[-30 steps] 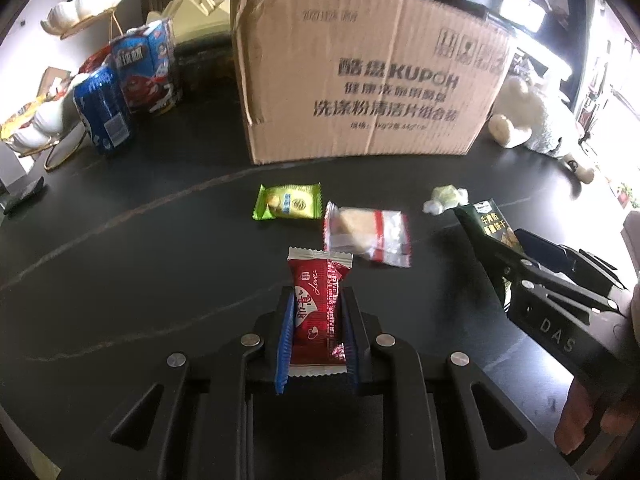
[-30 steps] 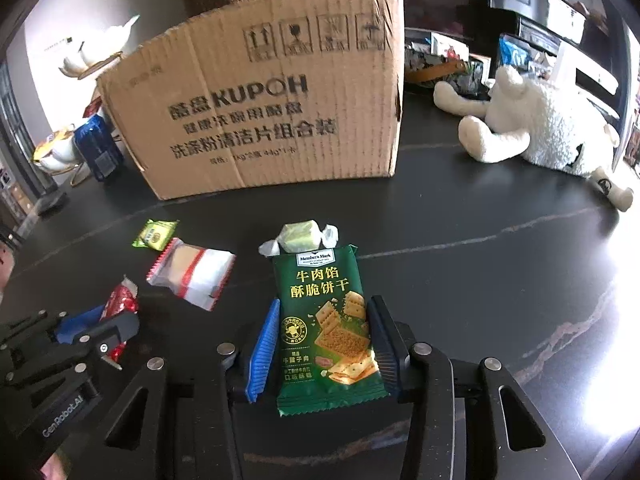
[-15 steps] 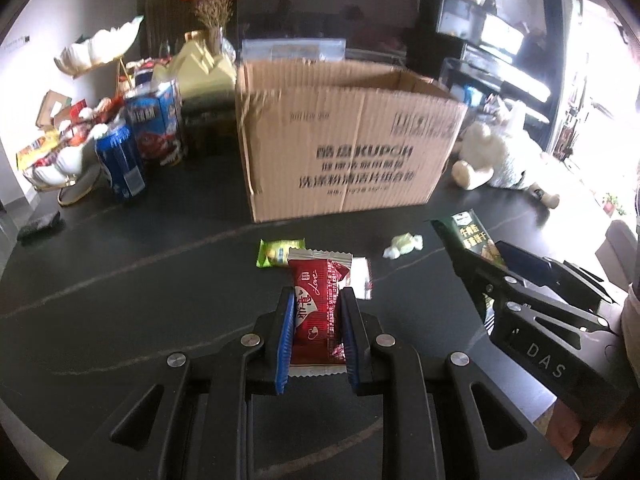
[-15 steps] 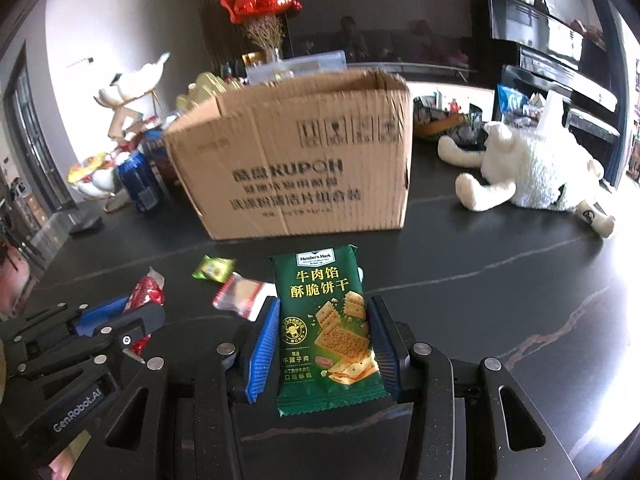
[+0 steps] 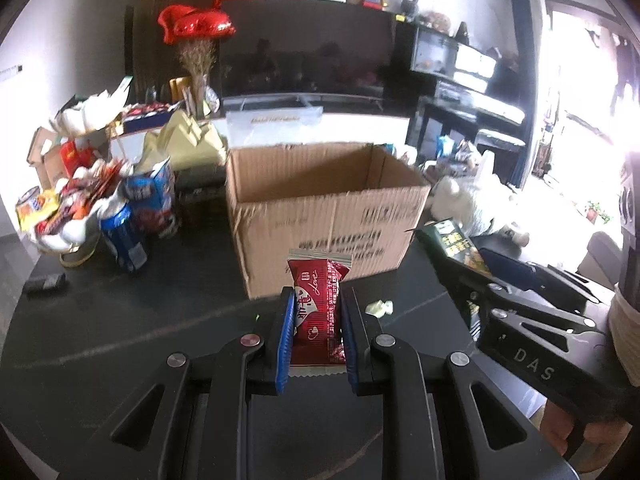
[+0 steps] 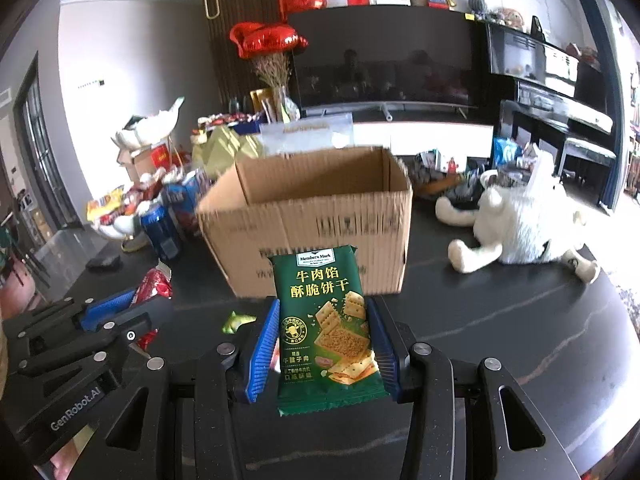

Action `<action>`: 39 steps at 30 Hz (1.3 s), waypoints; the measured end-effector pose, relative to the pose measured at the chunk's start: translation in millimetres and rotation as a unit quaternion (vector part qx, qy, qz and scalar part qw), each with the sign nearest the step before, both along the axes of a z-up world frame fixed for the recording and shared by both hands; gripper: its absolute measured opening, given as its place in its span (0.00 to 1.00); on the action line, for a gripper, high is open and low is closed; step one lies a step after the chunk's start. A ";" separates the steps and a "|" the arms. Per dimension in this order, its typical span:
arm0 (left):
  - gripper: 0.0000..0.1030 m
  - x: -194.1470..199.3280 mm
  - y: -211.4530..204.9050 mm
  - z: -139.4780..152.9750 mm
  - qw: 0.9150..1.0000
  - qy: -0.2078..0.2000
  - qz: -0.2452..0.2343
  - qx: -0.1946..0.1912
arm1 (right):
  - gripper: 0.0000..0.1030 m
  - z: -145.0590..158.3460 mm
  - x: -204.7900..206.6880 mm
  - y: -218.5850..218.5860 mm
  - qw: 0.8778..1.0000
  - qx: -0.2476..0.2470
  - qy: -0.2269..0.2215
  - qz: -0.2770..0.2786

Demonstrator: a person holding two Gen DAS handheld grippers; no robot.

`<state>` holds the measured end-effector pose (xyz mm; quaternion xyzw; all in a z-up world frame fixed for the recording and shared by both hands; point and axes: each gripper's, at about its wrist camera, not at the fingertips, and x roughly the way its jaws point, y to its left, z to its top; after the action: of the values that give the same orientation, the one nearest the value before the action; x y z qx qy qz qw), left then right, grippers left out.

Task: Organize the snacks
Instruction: 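Carry both packets into the cardboard box while opening both tools to release them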

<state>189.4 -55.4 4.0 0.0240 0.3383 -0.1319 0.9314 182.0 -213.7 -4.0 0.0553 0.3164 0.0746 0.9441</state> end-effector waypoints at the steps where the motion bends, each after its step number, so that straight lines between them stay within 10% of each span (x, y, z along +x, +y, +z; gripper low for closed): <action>1: 0.22 2.0 -0.4 4.2 1.000 -0.002 -0.003 -0.002 | 0.44 4.5 2.4 -0.5 1.000 0.003 -0.002 0.001; 20: 0.22 49.4 -9.3 56.2 0.999 -0.037 -0.019 0.019 | 0.44 53.2 43.1 -1.8 0.999 0.001 -0.034 0.004; 39: 0.22 136.8 -4.0 36.2 1.000 -0.008 -0.016 0.018 | 0.44 44.5 122.6 6.9 1.000 -0.007 -0.023 0.018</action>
<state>326.2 -59.4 40.2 0.0475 0.3325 -0.1409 0.9313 304.6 -206.8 40.5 0.0417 0.2962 0.0903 0.9499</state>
